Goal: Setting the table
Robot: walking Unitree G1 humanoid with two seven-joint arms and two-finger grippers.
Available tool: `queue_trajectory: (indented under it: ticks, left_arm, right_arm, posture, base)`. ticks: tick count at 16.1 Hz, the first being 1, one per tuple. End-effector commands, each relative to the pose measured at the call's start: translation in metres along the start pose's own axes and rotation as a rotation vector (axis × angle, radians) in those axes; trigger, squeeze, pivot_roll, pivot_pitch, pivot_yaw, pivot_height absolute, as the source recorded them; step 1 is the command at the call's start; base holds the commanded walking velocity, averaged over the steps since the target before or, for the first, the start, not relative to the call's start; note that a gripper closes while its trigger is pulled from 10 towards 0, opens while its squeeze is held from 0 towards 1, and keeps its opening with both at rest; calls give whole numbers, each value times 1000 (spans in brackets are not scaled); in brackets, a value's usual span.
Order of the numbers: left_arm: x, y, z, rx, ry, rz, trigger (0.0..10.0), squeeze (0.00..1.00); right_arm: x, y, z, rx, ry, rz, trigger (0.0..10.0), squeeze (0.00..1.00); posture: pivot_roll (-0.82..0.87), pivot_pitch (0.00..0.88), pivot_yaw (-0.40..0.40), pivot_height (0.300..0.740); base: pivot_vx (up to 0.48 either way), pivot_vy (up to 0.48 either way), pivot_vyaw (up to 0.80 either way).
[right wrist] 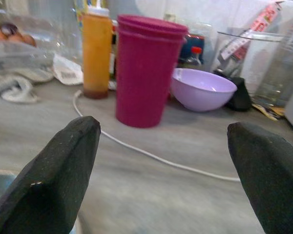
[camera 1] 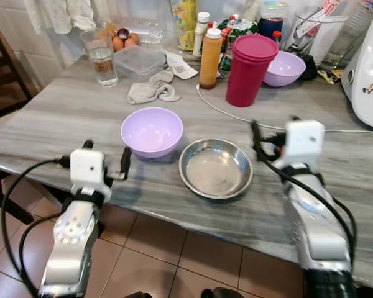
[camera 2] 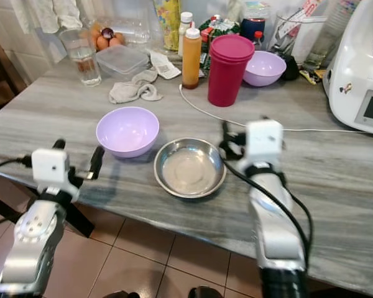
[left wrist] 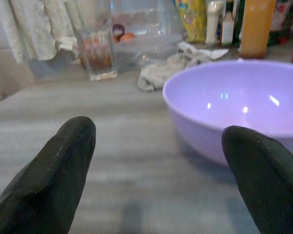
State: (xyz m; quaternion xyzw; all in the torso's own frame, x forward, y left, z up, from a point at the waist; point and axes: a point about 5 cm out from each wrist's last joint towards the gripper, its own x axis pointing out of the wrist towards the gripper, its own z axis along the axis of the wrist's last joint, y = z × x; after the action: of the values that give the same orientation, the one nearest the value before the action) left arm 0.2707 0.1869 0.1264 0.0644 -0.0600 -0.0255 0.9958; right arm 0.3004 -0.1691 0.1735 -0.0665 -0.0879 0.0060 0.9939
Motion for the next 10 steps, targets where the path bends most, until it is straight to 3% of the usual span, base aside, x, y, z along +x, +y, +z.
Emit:
queue_trajectory:
  ticks: [1,4,5,6,10]
  left_arm:
    - [-7,4,-7,21,24,12,10000,0]
    - [-8,6,-12,19,37,33,10000,0]
    - [-5,6,-11,21,29,34,10000,0]
    - [0,7,-8,18,19,49,10000,0]
    - [4,8,-7,8,14,65,10000,0]
  right_arm:
    - [-1,-3,2,-11,-19,-3,10000,0]
    - [-1,-4,-3,32,-2,-25,10000,0]
    - [0,3,-4,-11,-10,14,10000,0]
    - [2,7,-4,15,-2,10,10000,0]
    - [6,5,-5,36,4,1,10000,0]
  posture:
    - [-183,85,11,740]
    - [-177,86,12,740]
    - [-172,83,8,740]
    - [-171,79,6,740]
    - [-169,76,8,740]
  base:
    - [0,0,0]
    - [0,0,0]
    - [0,0,0]
    - [0,0,0]
    - [0,0,-734]
